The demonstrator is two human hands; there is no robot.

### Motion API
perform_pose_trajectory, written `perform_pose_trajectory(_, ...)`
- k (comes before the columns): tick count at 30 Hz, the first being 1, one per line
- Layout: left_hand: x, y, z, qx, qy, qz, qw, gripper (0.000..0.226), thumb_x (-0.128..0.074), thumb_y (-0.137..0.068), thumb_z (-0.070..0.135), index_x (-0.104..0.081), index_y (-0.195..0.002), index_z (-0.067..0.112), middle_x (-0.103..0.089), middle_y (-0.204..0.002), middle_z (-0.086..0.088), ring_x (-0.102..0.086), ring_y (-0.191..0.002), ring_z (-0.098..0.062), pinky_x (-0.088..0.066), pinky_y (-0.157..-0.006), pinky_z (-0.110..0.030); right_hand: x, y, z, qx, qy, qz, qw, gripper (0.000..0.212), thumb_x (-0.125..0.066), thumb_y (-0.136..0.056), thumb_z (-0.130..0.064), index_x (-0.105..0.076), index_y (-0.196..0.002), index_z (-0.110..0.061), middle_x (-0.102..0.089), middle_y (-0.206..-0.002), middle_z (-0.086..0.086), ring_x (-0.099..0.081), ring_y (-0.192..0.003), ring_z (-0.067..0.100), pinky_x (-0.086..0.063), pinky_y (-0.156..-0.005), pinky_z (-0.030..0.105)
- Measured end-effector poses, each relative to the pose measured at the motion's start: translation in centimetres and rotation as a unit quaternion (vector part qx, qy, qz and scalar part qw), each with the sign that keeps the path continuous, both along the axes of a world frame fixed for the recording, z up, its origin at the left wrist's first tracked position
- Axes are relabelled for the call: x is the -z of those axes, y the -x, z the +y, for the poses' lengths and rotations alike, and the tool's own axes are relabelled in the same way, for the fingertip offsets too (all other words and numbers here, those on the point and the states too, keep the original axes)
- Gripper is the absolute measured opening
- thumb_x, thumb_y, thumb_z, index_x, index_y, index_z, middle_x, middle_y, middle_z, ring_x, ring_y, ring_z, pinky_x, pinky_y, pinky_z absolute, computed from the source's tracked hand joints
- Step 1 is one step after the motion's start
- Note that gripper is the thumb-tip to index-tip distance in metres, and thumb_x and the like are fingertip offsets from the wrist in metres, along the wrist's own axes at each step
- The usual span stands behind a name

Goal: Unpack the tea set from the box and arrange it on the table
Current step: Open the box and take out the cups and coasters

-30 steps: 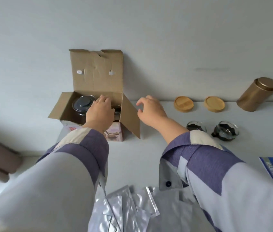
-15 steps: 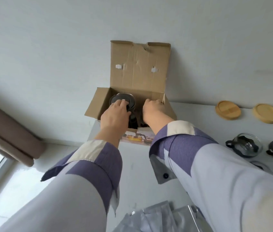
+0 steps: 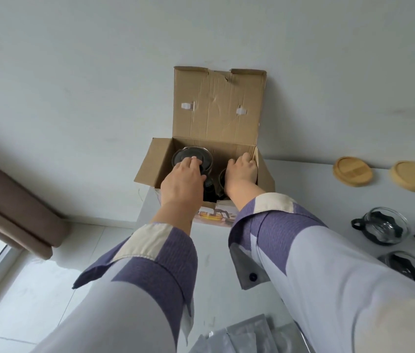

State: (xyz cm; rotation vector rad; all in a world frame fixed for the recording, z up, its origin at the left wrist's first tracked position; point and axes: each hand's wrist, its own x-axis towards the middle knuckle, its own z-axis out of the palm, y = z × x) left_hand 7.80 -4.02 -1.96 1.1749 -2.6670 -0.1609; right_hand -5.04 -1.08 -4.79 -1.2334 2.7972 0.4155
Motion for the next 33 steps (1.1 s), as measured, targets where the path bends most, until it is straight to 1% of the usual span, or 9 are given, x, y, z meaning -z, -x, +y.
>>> perform_pose_trajectory(5,-0.3,0.0,0.0,-0.003,-0.003,-0.003,1.000,0.042,-0.041,-0.101,0.028,-0.038,-0.140,0.015,-0.046,-0.138,0.000,-0.044,-0.127,-0.017,-0.043,-0.094,-0.029,-1.0,-0.6,0.0,0.011,0.070,-0.054,0.996,0.045,-0.050,-0.093,-0.010,-0.038,-0.137,-0.003,-0.043,-0.138,0.017,-0.042,-0.127,0.033,-0.039,-0.099,0.037)
perform_pose_trajectory(9,-0.3,0.0,0.2,-0.002,-0.005,-0.009,1.000,0.042,-0.041,-0.101,0.028,-0.037,-0.141,0.015,-0.045,-0.140,0.000,-0.044,-0.127,-0.018,-0.044,-0.092,-0.029,-2.8,-0.8,1.2,-0.021,0.107,-0.104,0.989,0.060,-0.064,-0.083,-0.004,-0.035,-0.136,-0.004,-0.038,-0.137,0.017,-0.047,-0.121,0.033,-0.045,-0.091,0.038)
perform_pose_trajectory(12,-0.5,0.0,0.2,-0.006,-0.006,-0.010,1.000,0.042,-0.042,-0.100,0.028,-0.038,-0.140,0.015,-0.046,-0.139,-0.001,-0.046,-0.125,-0.018,-0.046,-0.089,-0.029,-4.2,-0.8,2.3,-0.025,0.152,-0.146,0.977,0.059,-0.064,-0.080,0.003,-0.038,-0.133,-0.006,-0.029,-0.136,0.014,-0.053,-0.097,0.030,-0.042,-0.070,0.032)
perform_pose_trajectory(15,-0.7,0.0,0.3,-0.005,-0.010,-0.014,1.000,0.043,-0.043,-0.100,0.028,-0.038,-0.140,0.014,-0.046,-0.138,-0.001,-0.047,-0.125,-0.018,-0.046,-0.090,-0.029,-5.1,-0.7,2.9,-0.014,0.189,-0.159,0.969,0.061,-0.064,-0.078,0.005,-0.039,-0.132,-0.008,-0.026,-0.135,0.011,-0.045,-0.082,0.024,-0.037,-0.066,0.029)
perform_pose_trajectory(18,-0.7,0.0,0.3,-0.007,-0.012,-0.014,1.000,0.043,-0.042,-0.100,0.028,-0.037,-0.141,0.013,-0.046,-0.139,-0.002,-0.047,-0.125,-0.018,-0.045,-0.091,-0.029,-5.2,-0.4,3.0,-0.030,0.202,-0.173,0.964,0.068,-0.071,-0.073,-0.001,-0.040,-0.134,-0.010,-0.031,-0.135,0.008,-0.048,-0.094,0.026,-0.041,-0.071,0.031)
perform_pose_trajectory(21,-0.8,0.0,0.3,-0.010,-0.012,-0.014,1.000,0.043,-0.043,-0.100,0.028,-0.037,-0.141,0.013,-0.046,-0.139,-0.003,-0.047,-0.125,-0.019,-0.046,-0.092,-0.030,-5.4,0.1,3.2,-0.055,0.209,-0.189,0.958,0.080,-0.079,-0.068,-0.012,-0.037,-0.137,-0.014,-0.044,-0.136,0.006,-0.048,-0.118,0.028,-0.043,-0.093,0.034)
perform_pose_trajectory(23,-0.9,0.0,0.4,-0.010,-0.014,-0.015,1.000,0.043,-0.043,-0.100,0.027,-0.038,-0.140,0.013,-0.046,-0.138,-0.003,-0.047,-0.125,-0.020,-0.046,-0.091,-0.030,-5.7,0.4,3.4,-0.051,0.222,-0.197,0.954,0.084,-0.081,-0.066,-0.016,-0.037,-0.137,-0.016,-0.048,-0.135,0.005,-0.046,-0.120,0.030,-0.043,-0.095,0.034)
perform_pose_trajectory(29,-0.9,0.1,0.4,-0.011,-0.020,-0.019,1.000,0.044,-0.042,-0.100,0.027,-0.036,-0.142,0.013,-0.044,-0.141,-0.003,-0.046,-0.127,-0.020,-0.046,-0.093,-0.031,-6.9,1.4,5.4,0.027,0.325,-0.300,0.896,0.091,-0.085,-0.063,-0.021,-0.033,-0.136,-0.014,-0.048,-0.130,0.006,-0.047,-0.118,0.026,-0.047,-0.093,0.033)
perform_pose_trajectory(33,-0.8,0.1,0.7,-0.018,-0.030,-0.020,0.999,0.044,-0.043,-0.100,0.027,-0.036,-0.142,0.013,-0.044,-0.141,-0.003,-0.045,-0.128,-0.021,-0.046,-0.094,-0.033,-6.7,1.6,7.6,0.094,0.412,-0.371,0.827,0.090,-0.088,-0.059,-0.026,-0.039,-0.133,-0.015,-0.050,-0.128,0.001,-0.049,-0.111,0.017,-0.043,-0.087,0.026)
